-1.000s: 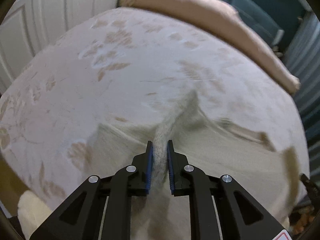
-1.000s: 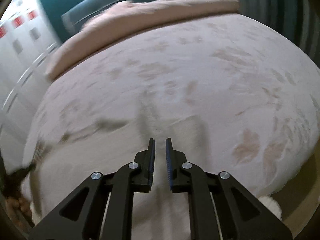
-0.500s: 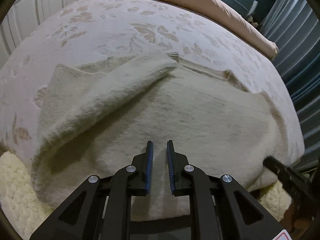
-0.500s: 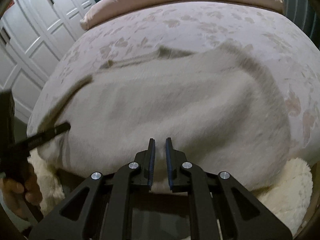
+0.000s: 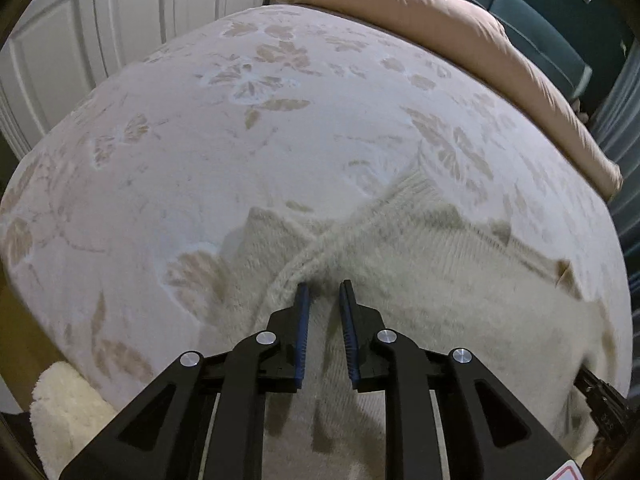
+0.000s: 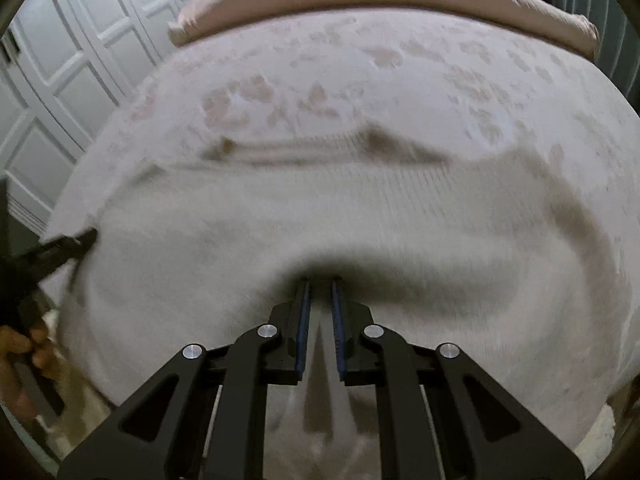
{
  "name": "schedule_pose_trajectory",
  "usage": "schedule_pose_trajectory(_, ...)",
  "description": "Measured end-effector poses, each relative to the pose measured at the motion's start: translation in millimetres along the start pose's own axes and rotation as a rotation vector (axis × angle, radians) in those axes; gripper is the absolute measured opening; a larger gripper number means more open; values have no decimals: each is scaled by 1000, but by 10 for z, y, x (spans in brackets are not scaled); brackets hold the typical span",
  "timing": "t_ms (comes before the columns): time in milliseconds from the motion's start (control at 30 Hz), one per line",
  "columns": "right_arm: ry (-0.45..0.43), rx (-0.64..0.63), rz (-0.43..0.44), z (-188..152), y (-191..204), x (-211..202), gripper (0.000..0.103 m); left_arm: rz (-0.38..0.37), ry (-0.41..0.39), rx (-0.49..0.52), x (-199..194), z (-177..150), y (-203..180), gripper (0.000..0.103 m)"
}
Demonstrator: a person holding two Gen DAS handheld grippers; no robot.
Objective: Fold small clothes
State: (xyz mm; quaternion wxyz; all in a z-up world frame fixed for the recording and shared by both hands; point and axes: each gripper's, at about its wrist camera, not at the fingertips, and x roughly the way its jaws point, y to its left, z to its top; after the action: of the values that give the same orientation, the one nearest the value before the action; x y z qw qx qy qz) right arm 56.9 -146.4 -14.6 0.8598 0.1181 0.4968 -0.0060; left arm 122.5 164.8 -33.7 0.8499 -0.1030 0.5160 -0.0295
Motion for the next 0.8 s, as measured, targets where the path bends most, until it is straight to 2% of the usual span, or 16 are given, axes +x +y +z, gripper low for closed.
schedule_pose_trajectory(67, -11, 15, 15, 7, 18, -37, 11, -2, 1, 8, 32, -24, -20, 18)
schedule_pose_trajectory(167, 66, 7, 4, -45, 27, 271, 9, 8, -21, 29, 49, -69, -37, 18)
schedule_pose_trajectory(200, 61, -1, -6, -51, 40, 303, 9, 14, -23, 36, 39, -91, -45, 18)
schedule_pose_trajectory(267, 52, -6, -22, 13, 109, 199, 12, 19, -17, 46, 14, -84, -69, 18)
schedule_pose_trajectory(400, 9, -1, 41, 86, 238, -33, 13, -23, -16, 42, -155, -119, -59, 23)
schedule_pose_trajectory(467, 35, -14, 48, 104, 316, 78, 13, -33, -21, 40, -259, -206, -73, 27)
schedule_pose_trajectory(533, 73, -47, 19, 104, 394, 300, 14, -42, -10, 44, -305, -282, -108, 29)
schedule_pose_trajectory(600, 64, -72, -16, 110, 461, 442, 14, -40, 1, 47, -370, -371, -125, 30)
schedule_pose_trajectory(667, 59, -78, -36, 157, 518, 387, 15, -41, 4, 34, -447, -421, -80, 39)
schedule_pose_trajectory(733, 51, -49, 13, 162, 519, 255, 15, -43, -2, -1, -538, -445, 18, 55)
schedule_pose_trajectory(800, 34, -35, 56, 95, 516, 70, 15, -45, 2, -40, -608, -467, 161, 57)
